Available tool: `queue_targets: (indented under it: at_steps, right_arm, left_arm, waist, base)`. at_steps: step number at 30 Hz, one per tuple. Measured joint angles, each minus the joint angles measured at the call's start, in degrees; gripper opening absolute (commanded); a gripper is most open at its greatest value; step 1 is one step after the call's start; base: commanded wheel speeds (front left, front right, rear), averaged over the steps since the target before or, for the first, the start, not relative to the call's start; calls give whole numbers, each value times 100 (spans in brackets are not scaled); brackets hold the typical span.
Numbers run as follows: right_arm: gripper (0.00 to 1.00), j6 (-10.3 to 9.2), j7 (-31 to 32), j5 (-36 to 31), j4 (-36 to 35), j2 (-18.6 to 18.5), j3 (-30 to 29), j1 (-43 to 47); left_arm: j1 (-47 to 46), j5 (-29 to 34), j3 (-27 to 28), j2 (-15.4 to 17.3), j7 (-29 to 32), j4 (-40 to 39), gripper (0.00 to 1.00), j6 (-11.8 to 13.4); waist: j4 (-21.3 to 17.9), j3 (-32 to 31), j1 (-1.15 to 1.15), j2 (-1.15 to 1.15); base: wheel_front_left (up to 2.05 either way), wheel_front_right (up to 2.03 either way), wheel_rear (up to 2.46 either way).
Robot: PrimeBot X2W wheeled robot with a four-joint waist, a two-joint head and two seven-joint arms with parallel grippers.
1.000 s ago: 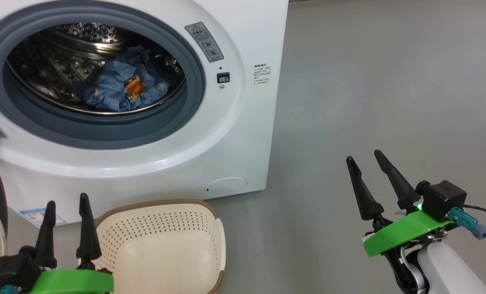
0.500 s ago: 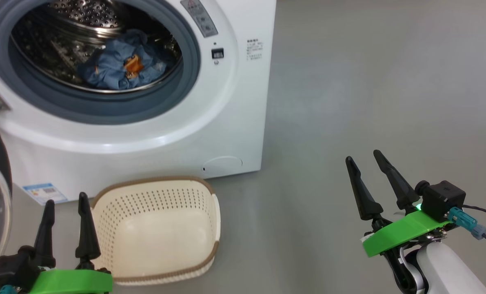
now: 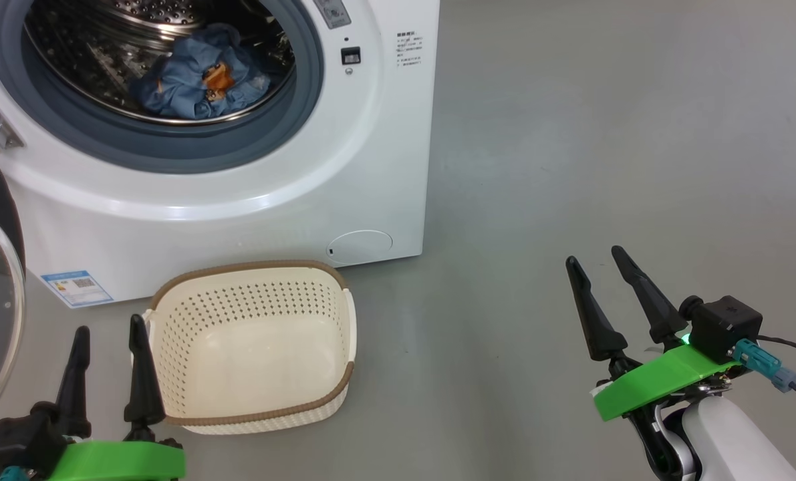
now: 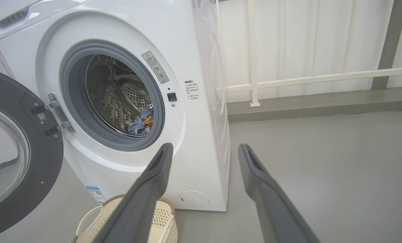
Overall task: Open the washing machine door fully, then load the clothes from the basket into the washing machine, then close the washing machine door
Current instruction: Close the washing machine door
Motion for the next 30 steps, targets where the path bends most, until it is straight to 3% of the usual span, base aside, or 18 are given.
queue_targets:
  at_steps: [19,30]
  right_arm:
    - [100,0,0,0,24,0,5,0]
    - [100,0,0,1,62,1,9,0]
  left_arm:
    - [-1,60,34,-21,0,7,100,-26]
    - [-3,148,22,-21,0,101,100,3]
  waist:
    - [74,-7,0,0]
    - [367,-37,0,0]
  base:
    - [0,0,0]
    - [0,0,0]
